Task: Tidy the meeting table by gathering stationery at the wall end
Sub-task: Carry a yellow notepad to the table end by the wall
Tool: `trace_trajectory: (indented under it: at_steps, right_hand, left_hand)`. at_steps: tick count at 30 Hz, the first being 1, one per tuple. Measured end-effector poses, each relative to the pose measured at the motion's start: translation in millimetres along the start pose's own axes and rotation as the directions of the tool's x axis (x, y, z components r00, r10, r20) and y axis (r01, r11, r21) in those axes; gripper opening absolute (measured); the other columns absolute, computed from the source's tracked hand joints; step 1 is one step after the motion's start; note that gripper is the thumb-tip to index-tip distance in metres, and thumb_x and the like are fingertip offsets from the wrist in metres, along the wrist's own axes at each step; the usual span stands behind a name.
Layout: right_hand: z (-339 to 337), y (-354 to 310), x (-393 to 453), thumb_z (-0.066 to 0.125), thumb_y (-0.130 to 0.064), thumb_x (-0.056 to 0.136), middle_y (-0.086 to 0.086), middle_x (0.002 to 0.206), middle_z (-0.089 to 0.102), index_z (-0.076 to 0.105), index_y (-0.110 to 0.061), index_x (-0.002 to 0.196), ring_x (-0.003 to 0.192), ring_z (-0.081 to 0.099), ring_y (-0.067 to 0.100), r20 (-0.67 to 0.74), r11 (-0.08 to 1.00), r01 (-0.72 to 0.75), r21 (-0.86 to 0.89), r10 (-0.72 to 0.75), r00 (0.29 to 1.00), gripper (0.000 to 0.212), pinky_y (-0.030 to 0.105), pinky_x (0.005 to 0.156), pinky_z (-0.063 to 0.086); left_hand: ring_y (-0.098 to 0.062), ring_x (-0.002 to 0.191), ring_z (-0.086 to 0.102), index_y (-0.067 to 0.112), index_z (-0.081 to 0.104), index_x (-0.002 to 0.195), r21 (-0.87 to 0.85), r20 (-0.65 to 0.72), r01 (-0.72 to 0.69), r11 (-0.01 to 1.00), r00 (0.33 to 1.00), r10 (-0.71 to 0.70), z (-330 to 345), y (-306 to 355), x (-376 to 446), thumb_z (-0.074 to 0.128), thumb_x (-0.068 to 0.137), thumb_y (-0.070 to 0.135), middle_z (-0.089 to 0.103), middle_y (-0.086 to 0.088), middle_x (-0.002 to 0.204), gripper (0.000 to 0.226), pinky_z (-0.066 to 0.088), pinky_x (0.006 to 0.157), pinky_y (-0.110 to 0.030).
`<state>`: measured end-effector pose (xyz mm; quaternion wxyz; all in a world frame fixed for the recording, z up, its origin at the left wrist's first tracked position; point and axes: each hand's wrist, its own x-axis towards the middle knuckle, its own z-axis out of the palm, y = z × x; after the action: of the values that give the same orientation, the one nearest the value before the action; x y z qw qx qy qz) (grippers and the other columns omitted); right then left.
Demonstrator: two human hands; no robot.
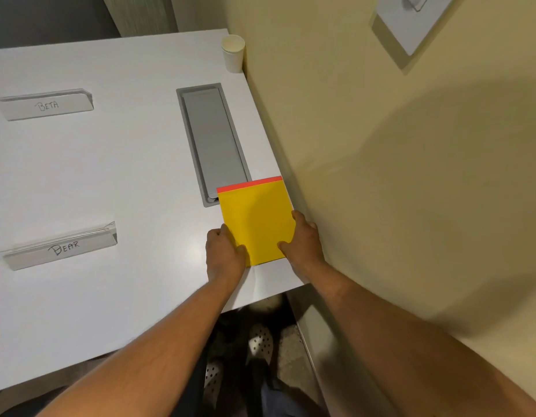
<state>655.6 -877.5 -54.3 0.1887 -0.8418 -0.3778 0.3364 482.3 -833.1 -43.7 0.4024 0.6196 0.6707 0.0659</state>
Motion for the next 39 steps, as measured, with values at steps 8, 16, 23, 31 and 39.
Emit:
trace_trajectory:
  at_steps: [8, 16, 23, 31, 39]
  right_hand:
    - [-1, -26, -24, 0.075, -0.018, 0.093, 0.005, 0.173, 0.021, 0.022, -0.018, 0.164, 0.157, 0.023, 0.029, -0.026, 0.998, 0.066, -0.026, -0.066, 0.997, 0.089, 0.043, 0.126, 0.03]
    - [20, -110, -101, 0.065, -0.016, 0.097, 0.008, 0.17, 0.032, 0.043, -0.013, 0.156, 0.158, 0.024, 0.03, -0.097, 0.854, 0.517, -0.059, -0.52, 0.849, 0.062, 0.049, 0.127, 0.03]
    - [59, -196, -167, 0.055, -0.025, 0.104, 0.008, 0.172, 0.025, 0.039, -0.013, 0.158, 0.162, 0.015, 0.027, -0.012, 0.524, 0.848, -0.083, -0.851, 0.525, 0.058, 0.054, 0.13, 0.016]
    - [105, -272, -279, 0.044, -0.038, 0.106, 0.006, 0.176, 0.013, 0.028, -0.014, 0.164, 0.164, 0.001, 0.024, 0.12, 0.242, 0.97, -0.025, -0.962, 0.244, 0.065, 0.056, 0.131, 0.009]
    - [187, -319, -432, 0.041, -0.044, 0.106, 0.005, 0.176, 0.011, 0.024, -0.014, 0.164, 0.164, -0.001, 0.025, 0.199, 0.107, 0.994, -0.031, -0.974, 0.111, 0.067, 0.056, 0.131, 0.006]
  left_hand:
    - [-0.036, 0.157, 0.023, 0.002, 0.005, 0.165, 0.083, 0.093, -0.113, 0.99, 0.99, 0.105, -19, -5, -26, 0.081, 0.09, 0.026, 0.017, -0.017, 0.171, 0.11, 0.029, 0.124, -0.044]
    - [-0.03, 0.163, 0.002, 0.006, 0.0, 0.166, 0.326, -0.104, -0.265, 0.908, 0.944, 0.313, -109, -30, -84, 0.051, 0.106, 0.035, 0.0, -0.012, 0.176, 0.084, 0.008, 0.132, -0.046]
    - [-0.032, 0.163, -0.006, 0.009, 0.005, 0.167, 0.472, -0.506, -0.053, 0.88, 0.801, 0.32, -204, -69, -156, 0.04, 0.107, 0.045, 0.001, -0.01, 0.177, 0.079, 0.001, 0.13, -0.061]
    - [-0.035, 0.163, -0.004, 0.004, 0.008, 0.166, 0.476, -0.715, 0.213, 0.853, 0.659, 0.234, -285, -155, -257, 0.038, 0.106, 0.051, 0.002, -0.013, 0.177, 0.082, 0.008, 0.125, -0.07]
    - [-0.031, 0.163, -0.01, 0.007, 0.003, 0.167, 0.327, -0.847, 0.307, 0.894, 0.515, 0.133, -342, -286, -376, 0.046, 0.105, 0.049, -0.002, -0.01, 0.177, 0.086, -0.001, 0.126, -0.069]
